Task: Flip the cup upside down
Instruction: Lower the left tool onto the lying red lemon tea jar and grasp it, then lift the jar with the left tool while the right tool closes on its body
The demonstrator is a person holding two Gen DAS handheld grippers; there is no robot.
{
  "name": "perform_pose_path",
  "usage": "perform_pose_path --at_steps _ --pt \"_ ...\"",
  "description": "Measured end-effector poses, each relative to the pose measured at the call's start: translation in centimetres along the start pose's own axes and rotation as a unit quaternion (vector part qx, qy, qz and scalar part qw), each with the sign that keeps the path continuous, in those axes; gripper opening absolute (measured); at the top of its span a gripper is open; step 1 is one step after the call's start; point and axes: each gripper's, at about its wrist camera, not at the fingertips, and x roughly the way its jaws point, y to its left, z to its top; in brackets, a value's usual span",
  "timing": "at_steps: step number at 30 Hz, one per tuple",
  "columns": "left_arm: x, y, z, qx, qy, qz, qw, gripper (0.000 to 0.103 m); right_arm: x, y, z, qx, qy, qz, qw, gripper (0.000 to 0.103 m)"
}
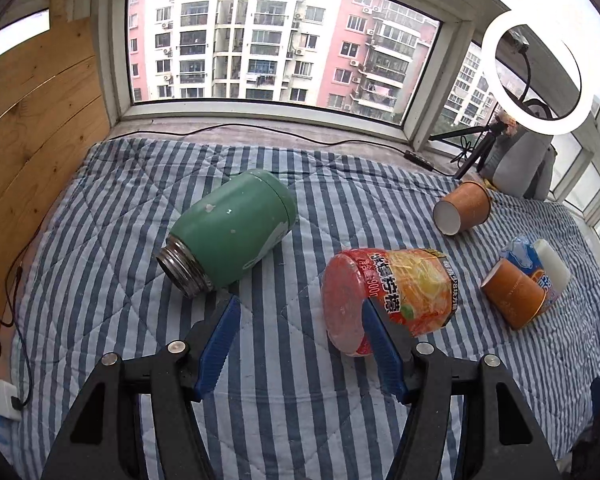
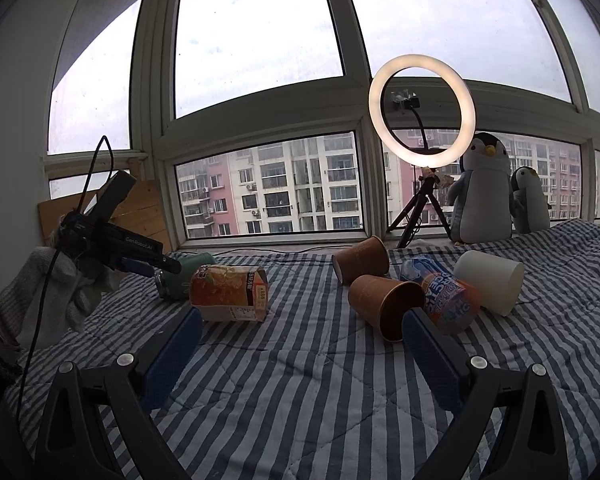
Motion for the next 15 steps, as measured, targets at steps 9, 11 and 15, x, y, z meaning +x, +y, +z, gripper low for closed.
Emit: perform_pose_path --at_steps 9,11,15 --pt "6.1 -3.5 6.0 0.031 0.014 0.095 0.9949 0.069 0.1 -0.4 0.0 0.007 0.002 -0.001 1.0 0.099" --pt "6.9 -4.2 5.7 0.046 0.027 0.098 0.9938 0.069 0.0 -0.3 0.1 0.007 0.001 0.001 1.0 0.099" --pt "6.3 -4.7 3.9 0.057 0.036 0.078 0.9947 0.069 -0.2 -0.2 0.0 0.004 -0.002 0.003 1.0 0.099"
